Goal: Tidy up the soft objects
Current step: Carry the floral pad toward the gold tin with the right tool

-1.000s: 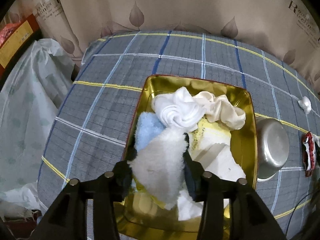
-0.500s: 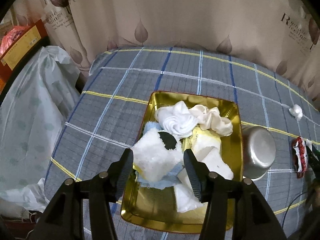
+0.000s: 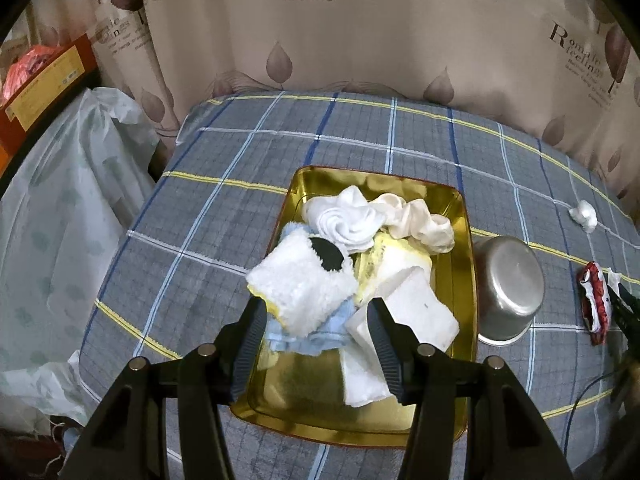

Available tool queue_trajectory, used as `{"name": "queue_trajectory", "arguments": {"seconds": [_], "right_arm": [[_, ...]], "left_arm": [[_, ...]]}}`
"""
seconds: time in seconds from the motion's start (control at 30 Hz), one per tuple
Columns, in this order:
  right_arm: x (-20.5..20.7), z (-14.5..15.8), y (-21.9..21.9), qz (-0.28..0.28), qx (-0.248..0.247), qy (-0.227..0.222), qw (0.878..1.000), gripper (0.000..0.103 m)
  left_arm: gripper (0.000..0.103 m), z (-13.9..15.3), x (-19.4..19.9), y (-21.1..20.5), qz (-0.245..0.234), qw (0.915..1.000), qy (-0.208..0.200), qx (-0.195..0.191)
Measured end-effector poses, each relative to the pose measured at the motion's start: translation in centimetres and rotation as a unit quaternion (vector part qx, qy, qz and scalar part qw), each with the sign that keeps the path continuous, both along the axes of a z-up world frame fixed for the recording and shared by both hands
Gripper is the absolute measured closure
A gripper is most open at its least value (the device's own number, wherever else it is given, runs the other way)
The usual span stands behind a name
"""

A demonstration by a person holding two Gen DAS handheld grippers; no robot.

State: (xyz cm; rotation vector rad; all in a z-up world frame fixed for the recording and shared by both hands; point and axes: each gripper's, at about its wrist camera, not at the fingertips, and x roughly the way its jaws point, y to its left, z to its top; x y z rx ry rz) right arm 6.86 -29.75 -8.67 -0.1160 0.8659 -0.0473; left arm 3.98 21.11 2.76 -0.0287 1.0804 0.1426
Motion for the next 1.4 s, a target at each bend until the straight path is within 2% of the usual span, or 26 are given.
{"name": "queue_trajectory", "arguments": {"seconds": [0.1,0.23,0.47,0.7,0.83,1.0,1.27,1.4], "right_arm": [[-0.2,0.0,0.0,-0.003,0.004,0.0,1.0,0.052],[-0.4,0.2,0.2,-0.012,-0.007,-0.002,1.0,0.066],[-0.6,0.4,0.2,-0.026,-0.013,0.002,1.0,0.075],[-0.4,0.7,0.6,-0.033,-0.015,0.011,0.999,0.08],[-0.7,1.1,0.9,-0.04,-0.006,0.01,0.999,0.085],[-0.8,1.7,2.1,-0.038,-0.009,0.008,0.999,0.088],[-1.2,4.0,4.3,-0.016,0.022,-0.01,1.0,0.089],[-1.4,5.3,6.4,0.012,0.031,-0.018,0.999,0.089]], "left_arm": [[0.049,-0.3,-0.3,0.1,0.003,1.0,0.001,0.005],[0.049,-0.8,-0.7,0.3,0.003,1.0,0.002,0.0],[0.049,-1.7,-1.0,0.5,0.0,1.0,0.001,-0.003],[0.049,-2.0,-1.6,0.6,0.002,0.9999,-0.011,0.005],[0.049,-1.9,-2.0,0.8,0.001,0.9998,-0.018,-0.008],[0.049,-1.5,-2.4,1.1,0.006,0.9994,-0.032,-0.006],[0.049,-1.8,-3.1,0.6,-0.019,0.9986,-0.048,0.007],[0.049,-1.6,-3.2,0.4,-0.025,0.9982,-0.054,0.01]]}}
